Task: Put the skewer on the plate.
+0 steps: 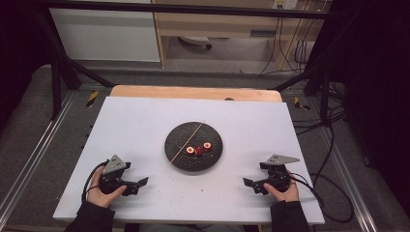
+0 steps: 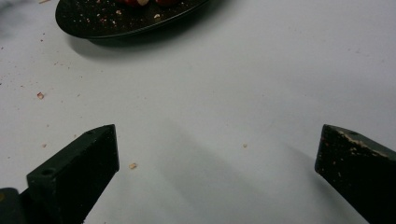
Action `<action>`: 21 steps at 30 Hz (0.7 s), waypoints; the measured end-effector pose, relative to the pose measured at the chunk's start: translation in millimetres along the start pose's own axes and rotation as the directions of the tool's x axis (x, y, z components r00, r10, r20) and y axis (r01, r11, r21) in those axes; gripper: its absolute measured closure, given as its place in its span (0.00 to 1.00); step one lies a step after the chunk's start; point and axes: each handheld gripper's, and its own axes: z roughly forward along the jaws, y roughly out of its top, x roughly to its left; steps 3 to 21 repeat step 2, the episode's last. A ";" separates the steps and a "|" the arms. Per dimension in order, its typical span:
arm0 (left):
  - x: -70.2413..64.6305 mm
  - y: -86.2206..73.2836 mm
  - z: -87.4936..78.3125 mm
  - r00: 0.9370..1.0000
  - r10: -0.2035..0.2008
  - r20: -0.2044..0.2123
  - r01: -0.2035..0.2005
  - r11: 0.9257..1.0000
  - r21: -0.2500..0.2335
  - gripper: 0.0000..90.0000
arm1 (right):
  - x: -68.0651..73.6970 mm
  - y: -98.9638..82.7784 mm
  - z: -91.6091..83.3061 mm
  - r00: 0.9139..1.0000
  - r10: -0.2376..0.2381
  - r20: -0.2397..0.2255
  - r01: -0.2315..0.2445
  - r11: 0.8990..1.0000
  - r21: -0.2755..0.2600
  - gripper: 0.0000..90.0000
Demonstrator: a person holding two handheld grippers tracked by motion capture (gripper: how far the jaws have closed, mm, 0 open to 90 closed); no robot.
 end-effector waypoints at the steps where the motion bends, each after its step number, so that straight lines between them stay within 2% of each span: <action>1: -0.5 0.0 -0.2 1.000 0.005 0.001 -0.005 1.000 -0.001 0.07 | 0.0 0.0 0.0 1.000 0.000 0.000 0.000 1.000 0.001 0.01; 21: -0.9 0.1 -0.2 1.000 0.010 0.006 -0.010 1.000 0.000 0.07 | 0.0 0.1 0.0 1.000 0.000 -0.001 0.000 1.000 0.000 0.01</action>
